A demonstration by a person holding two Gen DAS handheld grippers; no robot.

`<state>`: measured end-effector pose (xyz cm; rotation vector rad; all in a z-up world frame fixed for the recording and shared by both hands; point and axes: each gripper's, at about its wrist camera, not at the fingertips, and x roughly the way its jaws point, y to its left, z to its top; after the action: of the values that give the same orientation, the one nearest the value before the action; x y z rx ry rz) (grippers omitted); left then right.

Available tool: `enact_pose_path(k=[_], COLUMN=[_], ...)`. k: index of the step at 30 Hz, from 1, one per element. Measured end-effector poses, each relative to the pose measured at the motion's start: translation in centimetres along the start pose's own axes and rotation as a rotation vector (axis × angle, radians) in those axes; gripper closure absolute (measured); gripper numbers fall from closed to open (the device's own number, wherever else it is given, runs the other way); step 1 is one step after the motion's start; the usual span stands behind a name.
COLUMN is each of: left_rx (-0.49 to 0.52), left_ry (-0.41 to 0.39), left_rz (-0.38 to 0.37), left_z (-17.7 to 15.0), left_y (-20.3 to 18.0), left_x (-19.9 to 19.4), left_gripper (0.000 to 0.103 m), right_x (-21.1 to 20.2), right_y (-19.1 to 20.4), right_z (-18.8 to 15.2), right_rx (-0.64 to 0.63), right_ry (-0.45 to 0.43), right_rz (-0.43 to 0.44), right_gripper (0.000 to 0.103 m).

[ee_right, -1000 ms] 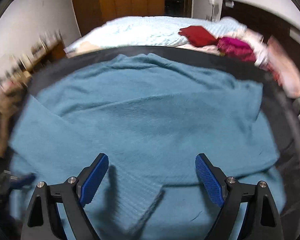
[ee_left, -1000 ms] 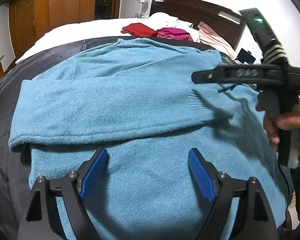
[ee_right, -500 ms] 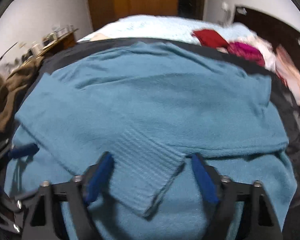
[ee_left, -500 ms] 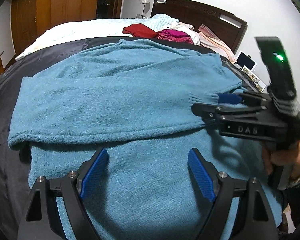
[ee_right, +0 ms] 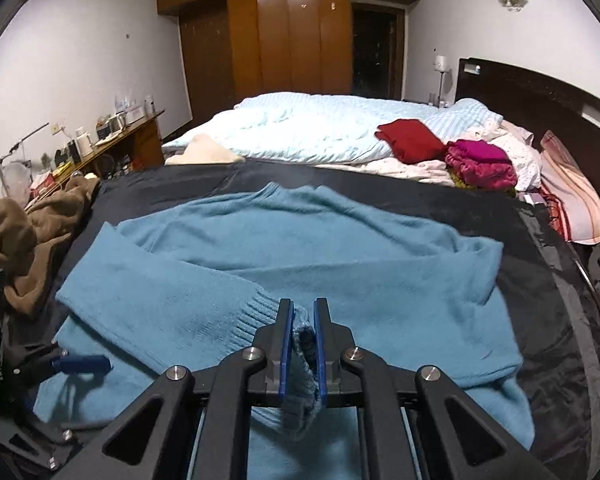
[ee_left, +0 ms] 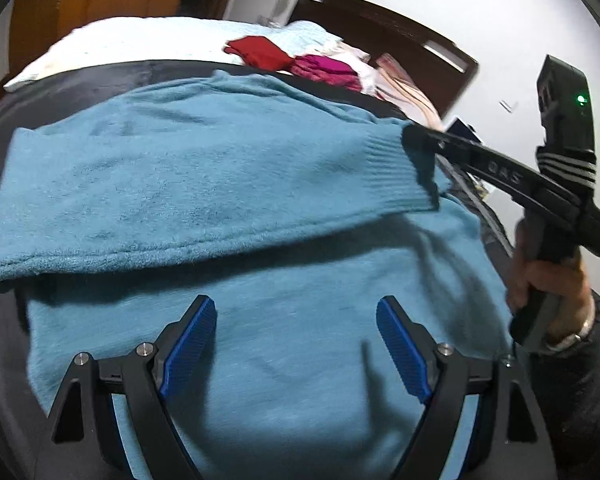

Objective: Fold clothes

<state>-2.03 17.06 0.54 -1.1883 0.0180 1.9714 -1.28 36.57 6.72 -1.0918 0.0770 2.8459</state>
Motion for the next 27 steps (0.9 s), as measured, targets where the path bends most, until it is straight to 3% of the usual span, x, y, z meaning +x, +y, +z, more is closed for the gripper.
enact_pose_path(k=[7, 10, 14, 19, 21, 23, 24, 27], left_rx=[0.036, 0.028, -0.007, 0.006, 0.032, 0.052, 0.062, 0.079], left_ry=[-0.006, -0.025, -0.022, -0.016, -0.016, -0.015, -0.014, -0.014], left_rz=[0.037, 0.091, 0.171, 0.168, 0.17, 0.175, 0.176, 0.182], left_z=[1.3, 1.9, 2.2, 1.9, 1.9, 1.8, 1.7, 1.7], left_y=[-1.0, -0.6, 0.8, 1.2, 1.0, 0.6, 0.4, 0.1], left_x=[0.4, 0.7, 1.5, 1.9, 2.1, 2.3, 2.4, 2.6], left_gripper=[0.017, 0.017, 0.017, 0.017, 0.017, 0.017, 0.017, 0.017], right_x=[-0.9, -0.2, 2.5, 4.3, 4.6, 5.1, 5.0, 3.8], right_y=[-1.8, -3.1, -4.2, -7.1, -7.8, -8.4, -8.6, -8.7], right_z=[1.4, 2.2, 1.6, -0.3, -0.6, -0.7, -0.8, -1.0], right_rx=[0.006, 0.007, -0.008, 0.062, 0.076, 0.093, 0.105, 0.137], right_ry=[-0.094, -0.097, -0.045, 0.003, 0.033, 0.076, 0.081, 0.053], right_rz=[-0.099, -0.135, -0.203, -0.277, -0.258, -0.232, -0.224, -0.206], right_gripper=[0.092, 0.092, 0.092, 0.092, 0.091, 0.085, 0.075, 0.033])
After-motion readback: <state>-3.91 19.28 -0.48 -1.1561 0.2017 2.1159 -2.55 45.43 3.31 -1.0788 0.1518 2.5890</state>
